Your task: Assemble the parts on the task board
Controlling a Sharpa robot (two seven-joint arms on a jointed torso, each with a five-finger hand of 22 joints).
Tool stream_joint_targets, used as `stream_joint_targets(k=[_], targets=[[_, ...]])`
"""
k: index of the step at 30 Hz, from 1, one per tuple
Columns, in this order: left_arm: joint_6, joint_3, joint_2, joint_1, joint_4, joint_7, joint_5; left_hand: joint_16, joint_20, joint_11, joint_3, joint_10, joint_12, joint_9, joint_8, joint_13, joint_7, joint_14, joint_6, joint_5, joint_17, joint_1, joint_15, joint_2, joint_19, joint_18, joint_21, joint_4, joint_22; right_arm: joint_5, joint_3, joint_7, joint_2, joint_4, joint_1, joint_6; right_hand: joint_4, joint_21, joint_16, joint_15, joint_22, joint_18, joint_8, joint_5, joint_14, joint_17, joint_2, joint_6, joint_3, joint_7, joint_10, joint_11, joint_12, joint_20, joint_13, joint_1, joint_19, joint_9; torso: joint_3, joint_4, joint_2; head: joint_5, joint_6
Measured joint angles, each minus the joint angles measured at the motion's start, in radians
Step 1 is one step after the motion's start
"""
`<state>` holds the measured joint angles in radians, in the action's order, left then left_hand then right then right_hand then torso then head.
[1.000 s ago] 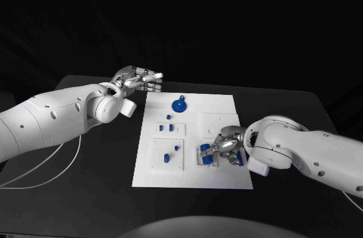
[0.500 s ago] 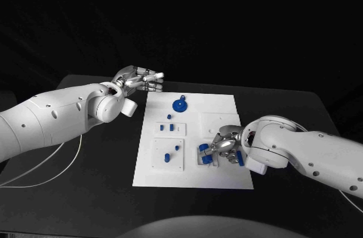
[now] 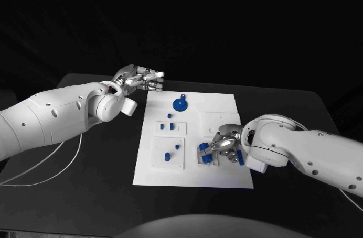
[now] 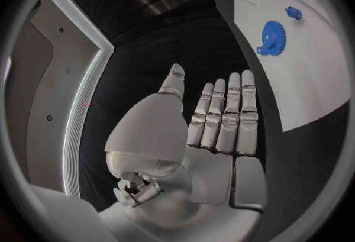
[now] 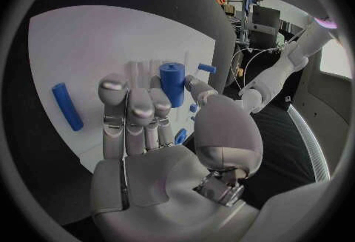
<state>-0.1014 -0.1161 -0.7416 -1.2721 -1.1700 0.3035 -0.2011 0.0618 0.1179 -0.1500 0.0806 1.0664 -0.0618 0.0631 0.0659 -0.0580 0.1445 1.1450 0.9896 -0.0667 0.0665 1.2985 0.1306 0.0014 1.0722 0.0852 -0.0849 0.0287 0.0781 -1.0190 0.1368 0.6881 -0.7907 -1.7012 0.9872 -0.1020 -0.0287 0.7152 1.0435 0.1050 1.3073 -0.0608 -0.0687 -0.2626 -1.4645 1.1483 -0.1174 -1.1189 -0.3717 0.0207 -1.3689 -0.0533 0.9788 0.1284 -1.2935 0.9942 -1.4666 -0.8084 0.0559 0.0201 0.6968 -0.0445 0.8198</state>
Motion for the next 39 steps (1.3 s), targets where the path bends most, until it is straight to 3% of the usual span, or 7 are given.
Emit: stream_joint_targets(k=[5, 8, 13, 21, 31, 37, 39], targets=[[0.001, 0.000, -0.001, 0.000, 0.000, -0.002, -0.001, 0.000, 0.000, 0.000, -0.003, 0.000, 0.000, 0.000, 0.000, 0.000, 0.004, 0.000, 0.004, 0.000, 0.000, 0.000, 0.000, 0.000, 0.000, 0.000, 0.000, 0.003, 0.000, -0.004, -0.002, -0.001, 0.001, 0.002, 0.000, -0.001, -0.056, 0.000, 0.000, 0.000, 0.000, 0.000, -0.001, 0.093, 0.000, -0.001, -0.019, -0.002, 0.012, 0.002, 0.000, 0.000, 0.000, 0.000, 0.001, 0.018, 0.000, 0.001, 0.0000, 0.0000, 0.000, -0.001, 0.002], [0.002, 0.000, -0.001, 0.000, 0.000, -0.003, -0.002, 0.000, 0.000, 0.000, -0.003, 0.000, 0.000, 0.000, 0.000, 0.000, 0.004, 0.000, 0.004, 0.000, 0.000, 0.000, 0.000, 0.000, 0.000, 0.000, 0.000, 0.003, 0.000, -0.008, -0.003, -0.001, 0.001, 0.003, -0.001, -0.001, -0.102, 0.000, -0.004, 0.000, 0.000, 0.000, -0.001, 0.123, 0.000, -0.001, -0.045, -0.007, 0.024, 0.000, 0.000, 0.000, 0.000, 0.000, 0.003, 0.026, 0.000, -0.003, 0.0000, -0.0002, 0.000, -0.001, 0.002], [0.004, 0.000, -0.001, 0.000, 0.000, -0.005, -0.003, 0.000, 0.000, 0.000, -0.003, 0.000, 0.000, 0.000, 0.000, 0.000, 0.004, 0.000, 0.004, 0.000, 0.000, 0.000, 0.000, 0.000, 0.000, 0.000, 0.000, 0.003, 0.000, -0.013, -0.005, 0.000, 0.002, 0.003, -0.003, -0.001, -0.152, 0.000, -0.004, 0.000, 0.000, 0.000, -0.001, 0.144, 0.000, -0.001, -0.059, -0.006, 0.087, 0.001, 0.000, 0.000, 0.000, 0.000, 0.003, 0.035, 0.000, -0.010, -0.0002, -0.0004, 0.000, -0.002, 0.002], [0.006, 0.000, -0.002, 0.000, 0.000, -0.007, -0.005, 0.000, 0.000, 0.000, -0.001, 0.000, 0.000, 0.000, 0.000, 0.000, 0.004, 0.000, 0.004, 0.000, 0.000, 0.000, 0.000, 0.000, 0.000, 0.000, 0.000, 0.006, 0.000, -0.016, -0.005, 0.002, 0.001, 0.000, -0.003, 0.000, -0.184, 0.000, -0.004, 0.000, 0.000, 0.000, -0.001, 0.170, 0.000, -0.001, -0.065, -0.007, 0.100, 0.001, 0.000, 0.000, 0.000, 0.000, 0.005, 0.042, 0.000, -0.010, -0.0007, -0.0006, 0.000, -0.002, 0.004], [0.007, 0.000, -0.002, 0.000, 0.000, -0.009, -0.007, 0.000, 0.000, 0.000, -0.001, 0.000, 0.000, 0.000, 0.000, 0.000, 0.004, 0.000, 0.004, 0.000, 0.000, 0.000, 0.000, 0.000, 0.000, 0.000, 0.000, 0.006, 0.000, -0.017, -0.006, 0.005, -0.004, -0.011, -0.004, 0.003, -0.250, 0.000, -0.004, 0.000, 0.000, 0.000, -0.001, 0.208, 0.000, 0.000, -0.103, -0.007, 0.136, 0.001, 0.000, 0.000, 0.000, 0.000, 0.005, 0.026, 0.000, -0.009, -0.0009, -0.0006, 0.000, -0.001, 0.004], [0.008, 0.000, -0.002, 0.000, 0.000, -0.010, -0.008, 0.000, 0.000, 0.000, -0.001, 0.000, 0.000, 0.000, 0.000, 0.000, 0.004, 0.000, 0.004, 0.000, 0.000, 0.000, 0.000, 0.000, 0.000, 0.000, 0.000, 0.006, 0.000, -0.015, -0.007, 0.008, -0.011, -0.022, -0.004, 0.008, -0.262, 0.000, -0.004, 0.000, 0.000, 0.000, -0.001, 0.208, 0.000, 0.004, -0.077, -0.007, 0.305, 0.001, 0.000, 0.000, 0.000, 0.000, 0.005, 0.021, 0.000, -0.002, -0.0012, -0.0004, 0.000, -0.001, 0.003], [0.008, 0.000, -0.002, 0.000, 0.001, -0.010, -0.009, 0.000, 0.000, 0.000, -0.001, 0.000, 0.000, 0.000, 0.000, 0.000, 0.004, 0.000, 0.004, 0.000, 0.000, 0.000, 0.000, 0.000, 0.000, 0.000, 0.000, 0.006, 0.000, -0.014, -0.007, 0.009, -0.015, -0.027, -0.004, 0.009, -0.231, 0.000, -0.004, 0.000, 0.001, 0.000, -0.001, 0.142, 0.000, 0.004, -0.005, -0.005, 0.425, 0.002, 0.000, 0.000, 0.000, 0.000, 0.005, 0.045, 0.000, -0.004, -0.0012, -0.0004, 0.000, -0.002, 0.003]])
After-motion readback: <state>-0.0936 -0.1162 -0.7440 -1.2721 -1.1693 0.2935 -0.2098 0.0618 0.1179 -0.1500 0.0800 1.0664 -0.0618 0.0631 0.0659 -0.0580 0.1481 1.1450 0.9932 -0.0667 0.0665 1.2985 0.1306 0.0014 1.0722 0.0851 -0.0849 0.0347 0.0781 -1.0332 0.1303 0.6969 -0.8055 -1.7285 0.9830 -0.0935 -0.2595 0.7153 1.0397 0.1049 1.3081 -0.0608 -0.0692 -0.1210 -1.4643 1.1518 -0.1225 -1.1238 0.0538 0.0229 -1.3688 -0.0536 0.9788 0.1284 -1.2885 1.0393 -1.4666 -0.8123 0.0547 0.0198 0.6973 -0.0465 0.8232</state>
